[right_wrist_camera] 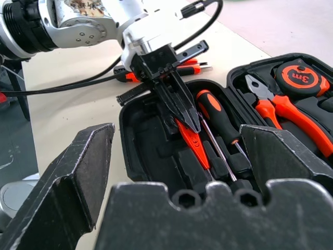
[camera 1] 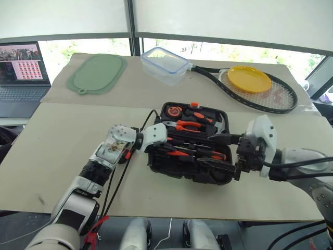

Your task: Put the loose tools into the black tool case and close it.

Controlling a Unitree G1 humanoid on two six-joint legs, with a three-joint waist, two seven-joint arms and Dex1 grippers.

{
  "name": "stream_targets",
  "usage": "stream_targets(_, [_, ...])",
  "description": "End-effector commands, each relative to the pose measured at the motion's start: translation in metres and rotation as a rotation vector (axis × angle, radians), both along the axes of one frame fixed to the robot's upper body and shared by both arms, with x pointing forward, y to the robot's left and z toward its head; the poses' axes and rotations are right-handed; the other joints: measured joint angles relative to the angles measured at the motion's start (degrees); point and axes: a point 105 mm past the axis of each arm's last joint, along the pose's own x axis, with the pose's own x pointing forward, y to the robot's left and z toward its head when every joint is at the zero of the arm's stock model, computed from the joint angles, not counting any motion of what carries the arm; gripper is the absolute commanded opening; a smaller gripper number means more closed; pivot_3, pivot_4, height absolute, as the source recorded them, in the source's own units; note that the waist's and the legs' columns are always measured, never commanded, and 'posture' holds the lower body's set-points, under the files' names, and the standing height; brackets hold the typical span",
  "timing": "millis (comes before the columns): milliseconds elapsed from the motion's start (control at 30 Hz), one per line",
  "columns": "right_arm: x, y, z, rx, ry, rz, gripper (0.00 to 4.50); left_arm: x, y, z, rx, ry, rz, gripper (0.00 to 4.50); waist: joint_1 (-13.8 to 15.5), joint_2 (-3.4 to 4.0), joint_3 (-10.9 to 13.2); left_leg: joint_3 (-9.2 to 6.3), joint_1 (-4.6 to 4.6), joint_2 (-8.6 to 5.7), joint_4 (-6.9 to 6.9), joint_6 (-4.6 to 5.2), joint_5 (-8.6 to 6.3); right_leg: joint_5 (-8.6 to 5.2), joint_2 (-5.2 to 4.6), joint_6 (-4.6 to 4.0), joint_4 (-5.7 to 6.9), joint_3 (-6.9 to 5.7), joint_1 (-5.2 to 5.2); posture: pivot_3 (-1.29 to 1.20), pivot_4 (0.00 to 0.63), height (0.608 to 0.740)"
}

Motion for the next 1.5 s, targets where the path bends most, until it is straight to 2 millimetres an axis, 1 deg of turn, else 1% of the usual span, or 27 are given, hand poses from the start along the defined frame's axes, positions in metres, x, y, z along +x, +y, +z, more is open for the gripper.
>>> stream_targets(33, [0.000, 0.004, 0.006, 0.005, -0.029, 0.030, 4.50, 0.004, 0.016, 0.029, -0.078, -0.008, 0.096, 0.30, 0.04, 0.00, 0.00, 0.00, -0.01, 0.00, 0.00, 0.00, 0.00, 0.00, 0.00, 0.00, 0.00, -0.01, 0.00, 0.00, 0.150, 0.738])
stream_targets(67, [0.001, 0.005, 0.007, 0.006, -0.034, 0.038, 4.50, 0.003, 0.029, 0.047, -0.145, 0.007, 0.152, 0.57, -0.01, 0.00, 0.00, 0.00, -0.02, 0.00, 0.01, 0.00, 0.00, 0.00, 0.00, 0.00, 0.00, -0.01, -0.01, 0.00, 0.150, 0.738])
stream_targets(100, [0.002, 0.005, 0.008, 0.006, -0.038, 0.044, 4.50, 0.001, 0.038, 0.059, -0.188, 0.019, 0.187, 0.79, -0.20, -0.02, 0.01, 0.00, -0.04, 0.02, 0.00, 0.00, 0.00, 0.00, -0.01, 0.00, 0.00, 0.00, -0.04, 0.00, 0.150, 0.738])
stream_targets(133, [0.003, 0.006, 0.009, 0.002, -0.047, 0.055, 4.50, -0.003, 0.056, 0.072, -0.231, 0.030, 0.256, 1.22, -0.29, -0.02, 0.02, -0.01, -0.08, 0.08, 0.00, 0.00, 0.00, 0.00, 0.01, 0.00, 0.00, 0.00, -0.09, 0.00, 0.150, 0.738])
stream_targets(167, [0.004, 0.006, 0.010, -0.002, -0.053, 0.062, 4.50, -0.006, 0.068, 0.079, -0.253, 0.037, 0.302, 1.49, -0.50, -0.01, 0.03, -0.01, -0.09, 0.09, 0.00, -0.01, 0.01, 0.00, 0.01, 0.00, 0.01, -0.01, -0.10, 0.00, 0.150, 0.738])
stream_targets(233, [0.005, 0.006, 0.010, -0.019, -0.064, 0.081, 4.50, -0.012, 0.091, 0.085, -0.269, 0.047, 0.402, 2.24, -0.78, 0.01, 0.02, -0.01, -0.05, 0.11, -0.05, -0.02, 0.01, 0.00, 0.01, 0.00, -0.01, 0.00, -0.09, 0.00, 0.150, 0.738])
stream_targets(267, [0.005, 0.007, 0.010, -0.032, -0.067, 0.111, 4.50, -0.018, 0.118, 0.084, -0.261, 0.045, 0.506, 2.55, -0.79, 0.03, 0.03, -0.01, -0.02, 0.11, -0.07, -0.02, 0.01, 0.00, 0.00, 0.00, -0.02, 0.00, -0.06, 0.00, 0.150, 0.738])
stream_targets(333, [0.005, 0.009, 0.010, -0.051, -0.071, 0.159, 4.50, -0.031, 0.157, 0.080, -0.237, 0.043, 0.673, 3.28, -1.31, 0.09, 0.02, 0.04, 0.04, 0.10, -0.10, -0.02, 0.01, -0.01, -0.02, 0.01, -0.05, 0.04, -0.05, 0.00, 0.150, 0.738])
stream_targets(367, [0.005, 0.009, 0.010, -0.057, -0.070, 0.177, 4.50, -0.038, 0.172, 0.078, -0.225, 0.050, 0.737, 3.64, -1.45, 0.08, 0.03, 0.06, 0.07, 0.11, -0.12, -0.03, 0.01, -0.01, -0.03, 0.01, -0.04, 0.06, -0.03, 0.00, 0.150, 0.738])
stream_targets(400, [0.005, 0.009, 0.010, -0.064, -0.071, 0.190, 4.50, -0.044, 0.182, 0.074, -0.210, 0.062, 0.782, 4.03, -1.40, 0.08, 0.04, 0.06, 0.06, 0.14, -0.12, -0.04, 0.01, -0.01, -0.02, 0.00, -0.05, 0.04, -0.06, 0.00, 0.150, 0.738])
stream_targets(433, [0.005, 0.009, 0.010, -0.071, -0.068, 0.207, 4.50, -0.051, 0.193, 0.067, -0.180, 0.082, 0.828, 4.31, -1.27, 0.06, 0.05, 0.06, 0.06, 0.15, -0.13, -0.04, 0.01, -0.02, -0.02, -0.01, -0.05, 0.02, -0.06, 0.00, 0.150, 0.738])
stream_targets(467, [0.006, 0.009, 0.010, -0.075, -0.066, 0.217, 4.50, -0.055, 0.199, 0.063, -0.160, 0.095, 0.855, 4.47, -1.05, 0.05, 0.06, 0.06, 0.06, 0.15, -0.13, -0.04, 0.01, -0.02, -0.04, -0.01, -0.04, -0.03, -0.06, 0.00, 0.150, 0.738])
stream_targets(500, [0.004, 0.010, 0.009, -0.089, -0.065, 0.250, 4.50, -0.062, 0.212, 0.051, -0.113, 0.122, 0.914, 4.47, -0.71, 0.05, 0.06, 0.05, 0.05, 0.15, -0.13, -0.05, 0.01, -0.02, -0.07, -0.01, -0.04, -0.07, -0.04, 0.00, 0.150, 0.738])
stream_targets(533, [0.003, 0.011, 0.009, -0.098, -0.065, 0.273, 4.50, -0.066, 0.219, 0.043, -0.080, 0.156, 0.965, 4.47, -0.41, 0.06, 0.07, 0.05, 0.08, 0.14, -0.13, -0.05, 0.01, -0.02, -0.10, -0.02, -0.04, -0.10, -0.02, 0.00, 0.150, 0.738])
stream_targets(567, [0.003, 0.011, 0.008, -0.101, -0.062, 0.288, 4.50, -0.066, 0.220, 0.042, -0.072, 0.166, 0.986, 4.47, -0.03, 0.07, 0.07, 0.06, 0.09, 0.12, -0.12, -0.06, 0.01, -0.02, -0.15, -0.02, -0.06, -0.10, -0.02, 0.00, 0.150, 0.738])
stream_targets(600, [0.004, 0.012, 0.007, -0.104, -0.060, 0.298, 4.50, -0.063, 0.216, 0.044, -0.084, 0.185, 0.997, 4.47, 0.31, 0.07, 0.08, 0.05, 0.10, 0.10, -0.12, -0.06, 0.01, -0.02, -0.17, -0.02, -0.05, -0.12, -0.03, 0.00, 0.150, 0.738])
stream_targets(700, [0.005, 0.013, 0.006, -0.108, -0.061, 0.306, 4.50, -0.050, 0.190, 0.054, -0.112, 0.240, 0.953, 4.47, 1.53, 0.02, 0.10, -0.10, 0.13, 0.02, -0.07, -0.08, 0.04, -0.02, -0.24, -0.03, -0.06, -0.34, -0.07, 0.00, 0.150, 0.738])
stream_targets(800, [0.002, 0.015, 0.006, -0.103, -0.063, 0.312, 4.50, -0.042, 0.171, 0.045, -0.013, 0.342, 0.960, 4.47, 1.55, 0.01, 0.08, -0.07, 0.12, -0.09, -0.07, -0.07, 0.06, 0.06, -0.28, 0.00, -0.03, -0.23, 0.10, 0.00, 0.150, 0.738])
stream_targets(867, [0.000, 0.015, 0.006, -0.098, -0.061, 0.309, 4.50, -0.034, 0.160, 0.040, 0.071, 0.328, 0.936, 4.47, 1.30, 0.02, 0.08, -0.01, 0.10, -0.12, -0.10, -0.07, 0.07, 0.06, -0.23, 0.01, 0.00, -0.12, 0.04, 0.00, 0.150, 0.738])
stream_targets(967, [-0.003, 0.016, 0.002, -0.101, -0.057, 0.301, 4.50, -0.018, 0.143, 0.040, 0.089, 0.341, 0.921, 4.47, 0.91, 0.01, 0.09, 0.01, 0.04, -0.08, -0.15, -0.18, 0.13, 0.04, -0.01, -0.06, -0.01, -0.09, -0.03, 0.00, 0.150, 0.738])
stream_targets(1067, [-0.006, 0.016, 0.000, -0.094, -0.055, 0.283, 4.50, -0.011, 0.127, 0.030, 0.153, 0.356, 0.878, 4.47, 0.55, 0.01, 0.08, -0.01, 0.04, -0.04, -0.15, -0.21, 0.15, 0.02, 0.08, -0.11, 0.01, -0.09, -0.05, 0.00, 0.150, 0.738])
stream_targets(1233, [-0.004, 0.016, -0.001, -0.088, -0.071, 0.236, 4.50, -0.007, 0.114, 0.012, 0.220, 0.399, 0.842, 4.47, 0.11, 0.01, 0.08, 0.01, 0.04, -0.04, -0.15, -0.20, 0.14, 0.02, 0.08, -0.11, 0.01, -0.03, -0.07, 0.00, 0.150, 0.738])
stream_targets(1333, [-0.002, 0.015, -0.002, -0.087, -0.077, 0.217, 4.50, -0.007, 0.109, 0.003, 0.256, 0.393, 0.820, 4.47, 0.26, 0.02, 0.08, 0.01, 0.06, -0.05, -0.15, -0.20, 0.15, 0.01, 0.06, -0.11, 0.02, -0.02, -0.05, 0.00, 0.150, 0.738])
stream_targets(1433, [0.000, 0.015, -0.002, -0.080, -0.087, 0.184, 4.50, -0.007, 0.105, -0.011, 0.301, 0.379, 0.802, 4.47, 0.71, 0.07, 0.05, -0.01, 0.11, -0.06, -0.14, -0.19, 0.15, 0.01, 0.01, -0.10, 0.04, -0.05, 0.02, 0.00, 0.150, 0.738])
stream_targets(1500, [-0.001, 0.016, -0.003, -0.079, -0.086, 0.177, 4.50, -0.005, 0.106, -0.016, 0.312, 0.364, 0.805, 3.93, 1.06, 0.20, -0.03, -0.01, 0.15, -0.06, -0.12, -0.18, 0.15, 0.02, -0.03, -0.09, 0.04, -0.04, 0.08, 0.00, 0.150, 0.738])
